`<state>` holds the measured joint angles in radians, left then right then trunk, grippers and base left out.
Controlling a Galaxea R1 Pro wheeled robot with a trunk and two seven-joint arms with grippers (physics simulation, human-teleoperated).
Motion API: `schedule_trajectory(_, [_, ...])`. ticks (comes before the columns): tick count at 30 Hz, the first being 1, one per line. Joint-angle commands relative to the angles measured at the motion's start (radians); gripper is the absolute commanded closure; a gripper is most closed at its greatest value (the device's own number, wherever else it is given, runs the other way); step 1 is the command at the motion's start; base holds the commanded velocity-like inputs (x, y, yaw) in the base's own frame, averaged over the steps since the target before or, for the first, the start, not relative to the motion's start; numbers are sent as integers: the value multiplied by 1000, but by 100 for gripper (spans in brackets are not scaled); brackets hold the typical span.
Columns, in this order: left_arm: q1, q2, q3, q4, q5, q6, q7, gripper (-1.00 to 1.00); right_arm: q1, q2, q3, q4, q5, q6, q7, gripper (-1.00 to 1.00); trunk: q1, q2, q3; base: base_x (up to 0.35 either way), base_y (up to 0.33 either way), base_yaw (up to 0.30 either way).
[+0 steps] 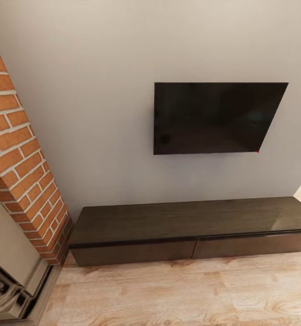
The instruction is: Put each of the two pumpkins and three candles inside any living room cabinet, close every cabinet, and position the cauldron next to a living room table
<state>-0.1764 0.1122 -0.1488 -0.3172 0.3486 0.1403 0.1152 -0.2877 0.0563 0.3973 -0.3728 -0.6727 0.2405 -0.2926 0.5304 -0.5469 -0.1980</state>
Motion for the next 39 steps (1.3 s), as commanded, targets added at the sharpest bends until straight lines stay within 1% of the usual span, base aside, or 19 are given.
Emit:
schedule_trajectory(1, [0, 0, 0, 1, 0, -1, 0, -100, 0, 0, 0, 0, 0, -5, 0, -100, -4, 7, 3, 0, 0, 0])
schedule_trajectory(6, [0, 0, 0, 4, 0, -12, 0, -100, 1, 0, 1, 1, -1, -45, 0, -100, -23, 42, 19, 0, 0, 0])
schedule_trajectory(21, [0, 0, -2, 4, -2, -15, 0, -100, 1, 0, 2, 2, 1, -52, 1, -100, -80, 147, 66, 0, 0, 0])
schedule_trajectory(32, [0, 0, -3, 4, -2, -15, 0, -100, 3, 0, 2, 2, 6, -55, 0, -100, -80, 147, 66, 0, 0, 0])
schedule_trajectory(39, [0, 0, -3, 4, -1, -33, 0, -100, 1, 2, 4, 2, 8, -61, 0, -100, -80, 147, 66, 0, 0, 0])
